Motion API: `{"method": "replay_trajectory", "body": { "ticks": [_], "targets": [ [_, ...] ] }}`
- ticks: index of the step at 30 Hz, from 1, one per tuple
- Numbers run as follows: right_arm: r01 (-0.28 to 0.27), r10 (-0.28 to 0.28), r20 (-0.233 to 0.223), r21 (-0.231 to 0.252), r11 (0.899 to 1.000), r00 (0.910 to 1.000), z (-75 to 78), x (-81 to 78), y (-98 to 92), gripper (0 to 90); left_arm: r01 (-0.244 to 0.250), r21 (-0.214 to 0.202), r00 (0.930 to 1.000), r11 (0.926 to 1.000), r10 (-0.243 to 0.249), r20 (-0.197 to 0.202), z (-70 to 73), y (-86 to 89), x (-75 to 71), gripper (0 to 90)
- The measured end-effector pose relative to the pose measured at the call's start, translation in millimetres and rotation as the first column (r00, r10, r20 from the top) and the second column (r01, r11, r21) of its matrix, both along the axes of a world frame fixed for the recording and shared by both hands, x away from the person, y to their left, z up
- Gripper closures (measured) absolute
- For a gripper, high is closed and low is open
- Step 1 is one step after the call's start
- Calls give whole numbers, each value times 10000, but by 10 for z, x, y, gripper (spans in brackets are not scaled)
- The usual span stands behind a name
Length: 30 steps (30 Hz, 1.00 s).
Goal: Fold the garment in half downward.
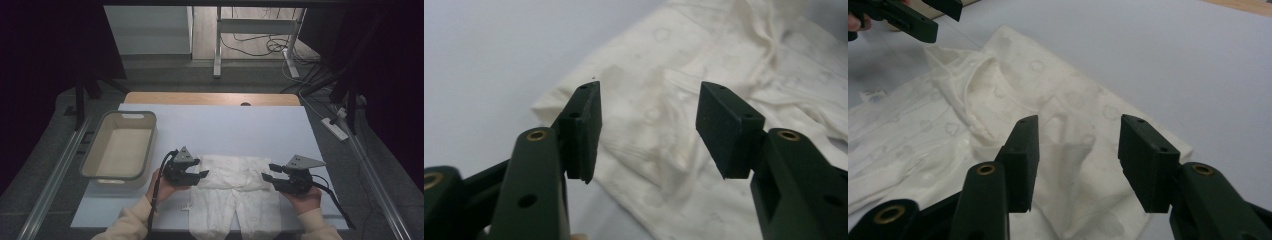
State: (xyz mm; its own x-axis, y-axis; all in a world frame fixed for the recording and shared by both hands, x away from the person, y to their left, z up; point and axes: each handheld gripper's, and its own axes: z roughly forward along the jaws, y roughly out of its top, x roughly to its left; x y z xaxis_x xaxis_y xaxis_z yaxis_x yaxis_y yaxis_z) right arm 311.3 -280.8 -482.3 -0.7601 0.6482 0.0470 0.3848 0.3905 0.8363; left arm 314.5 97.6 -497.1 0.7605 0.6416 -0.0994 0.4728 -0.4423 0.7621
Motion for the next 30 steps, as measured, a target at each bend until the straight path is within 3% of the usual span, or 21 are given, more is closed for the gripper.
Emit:
{"method": "replay_trajectory", "body": {
  "ticks": [4, 9, 20, 25, 30],
  "targets": [
    [186, -186, -97, -44, 9998, 9998, 1, 90, 4, 500, -180, -8, 9998, 9998, 180, -10, 9, 12, 54, 429],
    [439, -445, -266, -245, 9987, 9987, -15, 294, 32, 471, -616, 122, 9981, 9980, 617, -94, 29, -46, 250, 359],
    [596, -611, -326, -454, 9972, 9976, 52, 626, 111, 452, -1118, -157, 9927, 9936, 1109, -476, 143, -80, 590, 356],
    [841, -851, -366, -261, 9961, 9957, 4, 751, 157, 449, -1073, 261, 9931, 9939, 1084, -454, 95, -151, 676, 349],
    [756, -785, -496, -585, 9954, 9957, -59, 795, 161, 447, -1196, 445, 9915, 9918, 1216, -468, 39, -140, 745, 346]
  ]
}}
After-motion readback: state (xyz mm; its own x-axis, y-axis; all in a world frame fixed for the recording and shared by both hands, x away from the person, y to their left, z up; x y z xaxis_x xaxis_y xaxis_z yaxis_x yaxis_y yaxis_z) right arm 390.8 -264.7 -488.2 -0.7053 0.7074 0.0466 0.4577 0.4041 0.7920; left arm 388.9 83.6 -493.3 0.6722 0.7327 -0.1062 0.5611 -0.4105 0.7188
